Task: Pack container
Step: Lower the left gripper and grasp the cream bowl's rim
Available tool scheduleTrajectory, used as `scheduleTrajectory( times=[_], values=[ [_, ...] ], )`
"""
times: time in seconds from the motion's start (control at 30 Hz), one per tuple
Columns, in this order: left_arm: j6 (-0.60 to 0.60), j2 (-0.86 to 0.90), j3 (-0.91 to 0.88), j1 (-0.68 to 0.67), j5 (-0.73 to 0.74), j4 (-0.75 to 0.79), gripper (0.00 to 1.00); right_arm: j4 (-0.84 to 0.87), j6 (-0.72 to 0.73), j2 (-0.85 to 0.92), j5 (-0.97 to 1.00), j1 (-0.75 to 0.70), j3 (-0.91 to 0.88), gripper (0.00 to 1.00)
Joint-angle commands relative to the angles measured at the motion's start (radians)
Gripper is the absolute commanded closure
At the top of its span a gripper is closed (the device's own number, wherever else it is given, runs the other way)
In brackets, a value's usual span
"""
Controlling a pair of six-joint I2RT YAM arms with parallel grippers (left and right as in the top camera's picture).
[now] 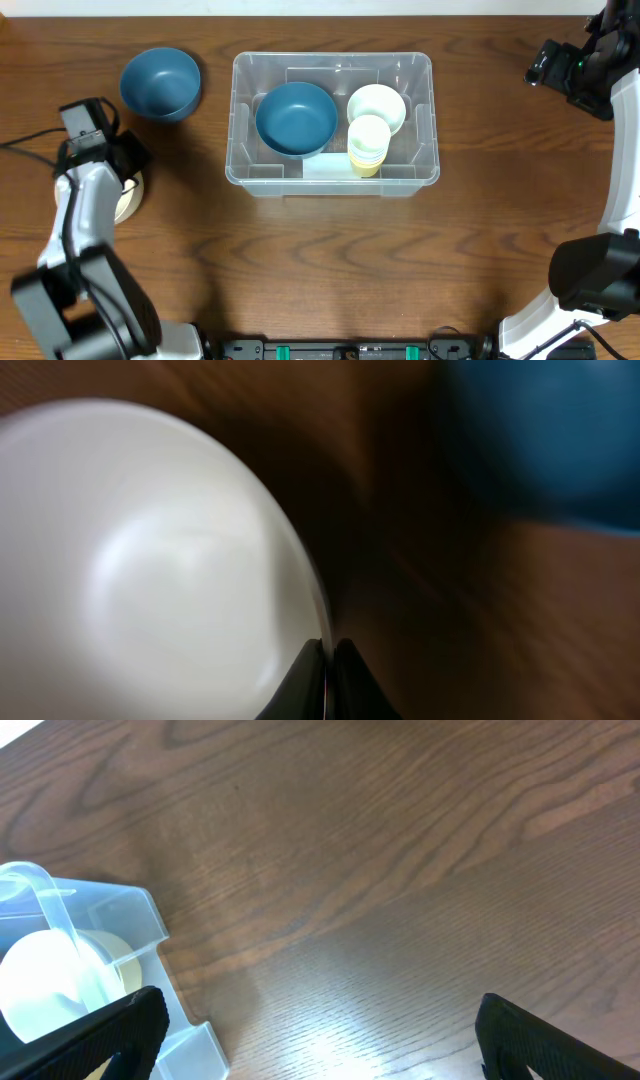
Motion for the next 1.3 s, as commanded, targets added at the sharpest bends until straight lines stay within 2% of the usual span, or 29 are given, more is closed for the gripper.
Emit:
scheduleTrajectory(
  times=[0.0,0.13,0.33,0.43,0.53,0.8,0.97,1.27],
  values=[
    [-0.010,-0.131,0.043,0.002,0.028,-0.033,0.94,0.000,0.014,-0.020,0.000,-0.003,0.012,0.01],
    [-0.010,-0.249,0.043,0.002,0.034,-0.068,0.94,0.000,0.014,-0.020,0.000,-0.003,0.012,0.01],
    [-0.010,-0.408,0.043,-0.011,0.205,-0.063,0.94,0.000,0.014,-0.020,0.000,-0.003,0.012,0.01],
    [-0.010,-0.466,0.043,-0.057,0.267,-0.031,0.94,0.000,0.014,-0.020,0.000,-0.003,0.012,0.01],
    [-0.010,-0.498,0.043,-0.137,0.266,0.008,0.94,0.000,0.014,-0.020,0.000,-0.003,0.012,0.01],
    [-0.010,-0.486,0.043,-0.399,0.257,0.150,0.94,0.000,0.014,-0.020,0.000,-0.003,0.012,0.01],
    [-0.010,-0.476,0.043,-0.555,0.122,0.235,0.94,0.000,0.014,-0.020,0.000,-0.003,0.012,0.01],
    [-0.010,-0.383,0.043,-0.731,0.097,0.329,0.94,0.000,0.014,-0.020,0.000,-0.003,0.012,0.01]
  ],
)
